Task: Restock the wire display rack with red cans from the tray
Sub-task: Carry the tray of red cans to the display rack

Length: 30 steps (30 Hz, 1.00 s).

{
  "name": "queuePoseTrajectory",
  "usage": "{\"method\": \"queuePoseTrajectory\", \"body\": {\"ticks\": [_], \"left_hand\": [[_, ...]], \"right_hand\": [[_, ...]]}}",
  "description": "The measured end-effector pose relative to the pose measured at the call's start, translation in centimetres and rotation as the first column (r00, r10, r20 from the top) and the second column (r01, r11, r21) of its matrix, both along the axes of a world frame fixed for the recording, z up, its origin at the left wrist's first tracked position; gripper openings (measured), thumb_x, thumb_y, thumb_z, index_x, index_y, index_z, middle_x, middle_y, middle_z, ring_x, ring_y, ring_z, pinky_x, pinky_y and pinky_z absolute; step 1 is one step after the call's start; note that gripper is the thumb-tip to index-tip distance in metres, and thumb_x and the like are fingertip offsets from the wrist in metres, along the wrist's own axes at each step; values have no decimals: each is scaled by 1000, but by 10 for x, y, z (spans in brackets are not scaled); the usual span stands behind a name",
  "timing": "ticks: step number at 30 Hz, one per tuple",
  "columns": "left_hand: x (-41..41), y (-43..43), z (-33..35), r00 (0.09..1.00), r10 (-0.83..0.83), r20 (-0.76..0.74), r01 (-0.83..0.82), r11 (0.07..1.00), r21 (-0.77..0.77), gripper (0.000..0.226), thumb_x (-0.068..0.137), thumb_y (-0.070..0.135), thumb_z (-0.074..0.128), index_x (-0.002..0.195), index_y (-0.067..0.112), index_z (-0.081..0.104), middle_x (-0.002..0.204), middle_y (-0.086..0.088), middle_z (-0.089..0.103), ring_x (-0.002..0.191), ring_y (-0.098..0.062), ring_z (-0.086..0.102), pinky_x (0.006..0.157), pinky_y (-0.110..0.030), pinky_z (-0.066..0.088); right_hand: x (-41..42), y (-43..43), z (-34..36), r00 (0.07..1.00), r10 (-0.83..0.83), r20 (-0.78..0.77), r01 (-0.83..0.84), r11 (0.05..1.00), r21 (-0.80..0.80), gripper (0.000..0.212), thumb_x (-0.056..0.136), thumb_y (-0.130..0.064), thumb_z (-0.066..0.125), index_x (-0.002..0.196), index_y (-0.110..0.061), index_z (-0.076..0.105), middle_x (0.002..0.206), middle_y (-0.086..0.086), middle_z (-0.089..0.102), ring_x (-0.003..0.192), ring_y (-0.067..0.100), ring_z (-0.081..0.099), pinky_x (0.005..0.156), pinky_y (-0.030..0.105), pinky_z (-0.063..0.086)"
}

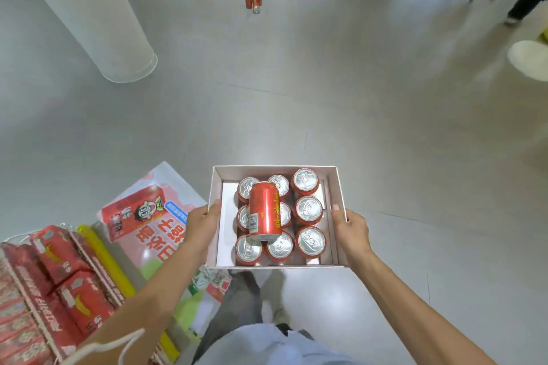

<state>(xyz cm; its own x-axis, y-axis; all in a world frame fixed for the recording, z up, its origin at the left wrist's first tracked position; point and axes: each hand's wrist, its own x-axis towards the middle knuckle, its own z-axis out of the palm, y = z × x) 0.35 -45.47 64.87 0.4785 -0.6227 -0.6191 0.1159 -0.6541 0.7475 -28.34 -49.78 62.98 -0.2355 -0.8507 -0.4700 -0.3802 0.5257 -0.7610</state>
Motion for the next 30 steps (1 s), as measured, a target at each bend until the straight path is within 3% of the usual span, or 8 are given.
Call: {"method": "queuePoseTrajectory", "body": {"ticks": [3,7,9,12,16,19,24,30], "left_hand": [[17,-67,-7,1000,20,-4,-20,1000,-8,34,105,28,56,75,13,63,75,-5,64,71,-23,59,59,-25,41],[50,-167,-16,1000,7,3,-7,1000,-27,43,105,23,56,64,11,54,64,-3,55,61,-14,52,53,-24,38],[71,-214,-22,1000,-13,12,13,999,-31,46,104,21,57,59,11,48,58,0,49,55,-9,49,47,-18,37],[107,-287,-18,1000,-10,6,10,999,-50,37,102,29,60,71,12,50,69,-6,41,68,-18,41,58,-28,30],[150,-378,-8,999,10,36,-10,1000,-18,49,102,25,61,59,13,39,49,10,34,48,-8,34,47,-22,25],[179,-443,-4,999,22,48,-23,1000,7,50,102,25,60,56,15,41,55,3,45,59,-17,43,56,-25,34],[229,-564,-18,994,92,55,-93,996,9,37,86,50,62,78,14,60,77,-9,57,73,-21,54,70,-35,44],[275,-730,0,977,210,26,-211,977,16,33,101,30,61,82,4,66,83,-17,69,72,-29,66,75,-40,56]], "right_hand": [[18,-67,-6,1000,9,-21,-9,1000,7,48,105,-37,52,62,-17,52,62,-2,55,64,22,51,59,31,42],[47,-163,-26,999,-11,-31,12,1000,8,50,102,-46,53,82,-3,68,83,16,74,80,36,70,77,48,59],[64,-213,-28,999,-16,-40,17,1000,24,52,101,-48,53,85,0,68,81,16,74,74,32,68,79,52,59],[98,-287,-15,999,-18,-30,19,999,49,48,102,-49,51,84,-9,71,80,10,76,77,25,72,77,47,63],[145,-381,-3,1000,13,-17,-12,998,57,41,105,-43,51,86,-14,73,87,7,79,83,30,76,80,45,63],[174,-453,-10,999,32,6,-32,999,42,40,105,-41,53,84,-12,72,84,6,78,81,30,75,75,41,62],[228,-598,-16,990,120,74,-123,992,39,35,107,-37,51,89,-13,69,85,4,76,72,20,72,67,28,53],[282,-786,-21,983,171,66,-173,984,29,45,104,-41,52,83,-5,70,78,2,75,75,24,70,69,33,54]]}}
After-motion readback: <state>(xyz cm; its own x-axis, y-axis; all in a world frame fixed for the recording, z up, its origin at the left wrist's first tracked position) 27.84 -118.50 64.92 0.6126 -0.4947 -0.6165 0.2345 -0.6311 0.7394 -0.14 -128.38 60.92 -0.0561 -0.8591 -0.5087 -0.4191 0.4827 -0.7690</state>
